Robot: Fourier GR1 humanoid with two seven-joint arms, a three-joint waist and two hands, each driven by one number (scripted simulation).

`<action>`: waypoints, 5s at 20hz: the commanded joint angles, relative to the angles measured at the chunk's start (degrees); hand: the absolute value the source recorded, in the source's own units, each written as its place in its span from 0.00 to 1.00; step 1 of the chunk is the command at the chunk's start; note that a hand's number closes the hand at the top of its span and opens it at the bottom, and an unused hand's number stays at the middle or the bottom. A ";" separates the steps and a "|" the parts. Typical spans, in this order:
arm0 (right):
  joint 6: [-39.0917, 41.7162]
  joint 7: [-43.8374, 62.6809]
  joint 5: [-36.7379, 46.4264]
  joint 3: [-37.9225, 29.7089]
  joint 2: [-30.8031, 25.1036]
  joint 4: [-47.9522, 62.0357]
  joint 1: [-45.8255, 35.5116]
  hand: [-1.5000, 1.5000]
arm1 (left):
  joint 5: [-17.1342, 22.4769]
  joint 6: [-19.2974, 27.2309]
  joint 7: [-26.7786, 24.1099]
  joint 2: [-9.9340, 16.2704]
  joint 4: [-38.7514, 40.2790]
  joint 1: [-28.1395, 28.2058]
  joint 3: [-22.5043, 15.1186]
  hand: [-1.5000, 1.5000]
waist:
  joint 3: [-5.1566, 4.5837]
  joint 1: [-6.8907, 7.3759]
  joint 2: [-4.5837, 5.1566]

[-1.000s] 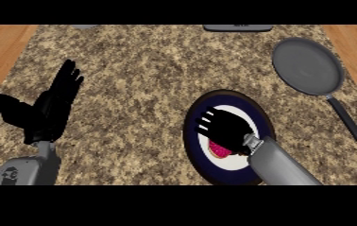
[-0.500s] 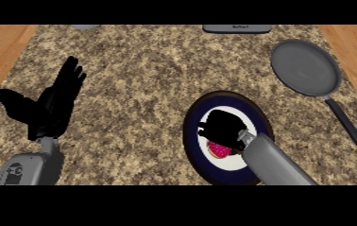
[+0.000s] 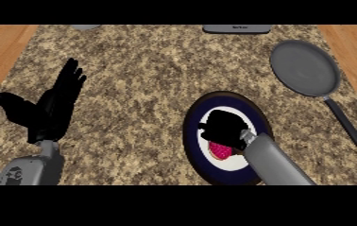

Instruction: Pick the sweet potato from the plate and place it in the pan

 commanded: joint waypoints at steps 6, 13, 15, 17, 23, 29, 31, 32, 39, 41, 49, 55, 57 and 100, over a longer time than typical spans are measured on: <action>1.62 19.99 -12.24 -27.65 5.99 0.24 5.96 1.00 | 0.28 0.18 -1.41 0.82 -0.49 2.63 2.11 0.50 | 0.81 -3.54 0.64; -9.58 28.43 -9.31 -30.62 6.37 -17.74 6.37 1.00 | 2.57 -1.75 1.80 2.31 -0.52 0.01 3.22 0.50 | 0.68 -1.66 0.40; -7.32 30.47 -9.76 -31.21 7.01 -24.06 3.82 1.00 | 0.71 -0.13 -0.47 0.13 -0.24 0.96 1.72 0.50 | 0.64 -1.38 0.38; -6.65 33.50 -8.97 -30.57 8.27 -30.56 5.72 1.00 | 1.52 -1.15 1.39 1.80 -1.39 1.28 2.70 0.50 | 0.65 -1.11 0.38; 6.87 38.24 -12.76 -33.83 7.68 -40.08 1.26 1.00 | 1.82 -2.41 -0.38 1.07 3.25 -2.15 3.59 0.50 | 0.64 -0.54 0.79; -1.98 35.65 -17.55 -44.72 3.72 -29.83 -1.98 1.00 | -2.58 -0.23 -2.78 -2.80 0.32 2.01 -0.82 0.50 | 0.67 0.00 0.92; -4.28 34.53 -19.87 -50.37 0.90 -20.92 -9.00 1.00 | -0.12 -1.50 0.00 -0.30 1.64 -2.59 2.02 0.50 | 0.68 0.34 1.14; -5.88 33.09 -20.06 -50.95 -0.66 -21.57 -6.27 1.00 | -1.18 -1.40 -1.95 -1.59 1.19 0.75 0.77 0.50 | 0.68 0.18 1.01; -13.84 21.48 -27.70 -61.72 -11.29 -0.58 -11.91 1.00 | -2.23 -1.10 -2.20 -2.72 1.77 -0.18 -0.28 0.50 | 0.74 0.57 1.36; -18.68 18.69 -28.06 -63.08 -12.60 6.65 -12.62 1.00 | -0.99 -2.13 -0.93 -0.92 0.11 0.03 1.46 0.50 | 0.74 0.97 1.34; -27.66 4.62 -29.35 -65.22 -20.64 34.49 -20.05 1.00 | -0.54 -3.26 -3.19 -1.33 3.64 -2.19 2.10 0.50 | 0.79 1.97 1.92; -36.18 -2.20 -27.85 -64.85 -19.44 46.18 -20.06 1.00 | -1.81 -2.82 -2.46 -2.23 1.62 -1.80 0.14 0.50 | 0.91 3.25 2.36; -38.91 -0.12 -26.90 -64.61 -18.54 49.39 -22.41 1.00 | -1.31 -2.01 -0.21 -2.46 2.48 -4.08 0.71 0.50 | 0.91 3.32 2.43; 10.47 -18.27 -53.10 -87.64 -39.18 60.45 -6.52 0.00 | -0.17 -3.24 0.18 -2.16 1.88 -3.30 1.79 0.50 | 1.24 1.58 2.06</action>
